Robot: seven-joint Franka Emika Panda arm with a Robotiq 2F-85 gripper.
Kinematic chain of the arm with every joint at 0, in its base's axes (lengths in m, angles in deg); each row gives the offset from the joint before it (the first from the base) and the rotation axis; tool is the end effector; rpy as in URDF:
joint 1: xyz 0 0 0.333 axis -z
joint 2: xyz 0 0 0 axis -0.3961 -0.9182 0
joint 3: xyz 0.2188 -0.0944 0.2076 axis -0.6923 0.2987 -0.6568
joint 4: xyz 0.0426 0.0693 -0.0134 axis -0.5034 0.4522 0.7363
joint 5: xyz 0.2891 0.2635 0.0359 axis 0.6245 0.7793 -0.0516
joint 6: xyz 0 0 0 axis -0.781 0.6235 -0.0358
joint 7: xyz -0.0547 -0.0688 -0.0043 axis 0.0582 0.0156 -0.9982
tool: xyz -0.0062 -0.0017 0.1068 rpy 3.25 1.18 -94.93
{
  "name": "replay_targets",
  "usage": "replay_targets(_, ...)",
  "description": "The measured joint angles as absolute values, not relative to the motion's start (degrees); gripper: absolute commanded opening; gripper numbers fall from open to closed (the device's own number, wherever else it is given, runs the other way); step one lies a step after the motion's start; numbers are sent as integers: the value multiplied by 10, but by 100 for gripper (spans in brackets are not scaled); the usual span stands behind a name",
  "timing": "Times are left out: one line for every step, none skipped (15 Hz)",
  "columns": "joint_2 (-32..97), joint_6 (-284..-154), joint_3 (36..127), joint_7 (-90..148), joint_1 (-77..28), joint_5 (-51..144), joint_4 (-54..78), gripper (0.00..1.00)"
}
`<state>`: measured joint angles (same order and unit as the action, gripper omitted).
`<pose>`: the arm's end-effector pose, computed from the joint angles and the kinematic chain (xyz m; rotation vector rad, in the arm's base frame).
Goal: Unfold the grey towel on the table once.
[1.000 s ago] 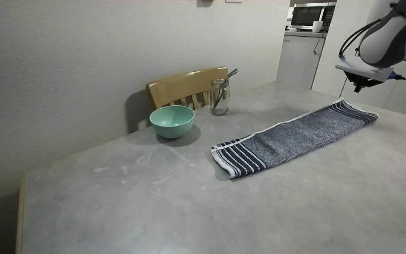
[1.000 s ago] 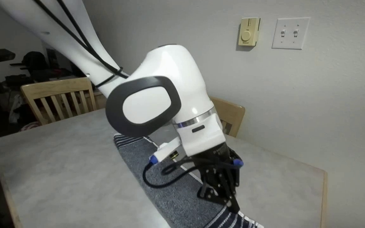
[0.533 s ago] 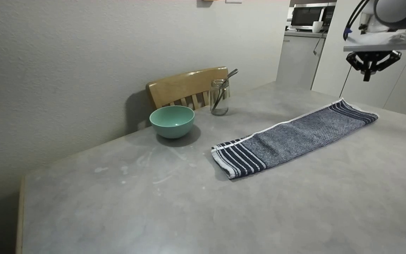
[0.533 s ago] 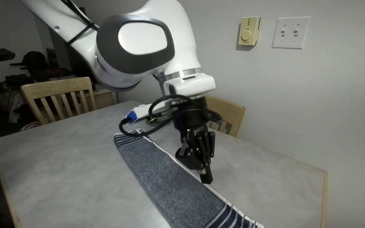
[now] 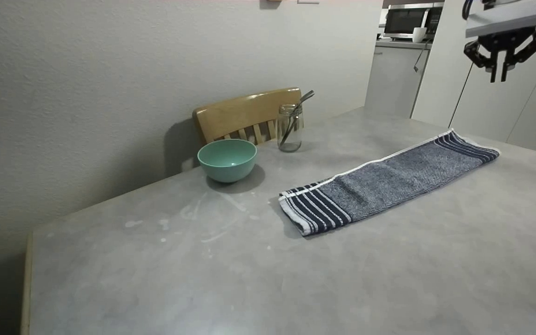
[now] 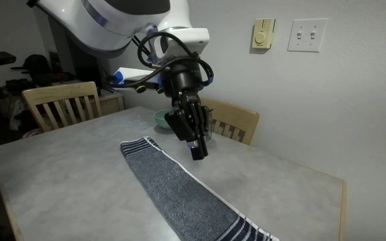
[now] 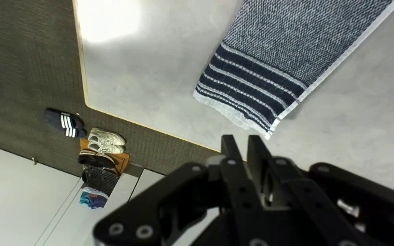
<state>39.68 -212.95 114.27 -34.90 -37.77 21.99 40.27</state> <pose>0.5216 -0.2214 0.3607 2.1688 -1.6019 0.2483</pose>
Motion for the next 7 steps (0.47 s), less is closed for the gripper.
replay_targets(401,-2126,1118,-354,-359,217,402,30)
replay_targets(402,-2126,1100,-355,-343,217,402,38)
replay_targets(402,-2126,1092,-355,-334,217,402,40)
replay_targets(401,-2126,1090,-355,-329,217,402,40)
replay_targets(401,-2126,1090,-355,-327,217,402,40)
replay_targets(401,-2126,1089,-355,-326,217,402,40)
replay_targets(401,-2126,1089,-355,-326,217,402,40)
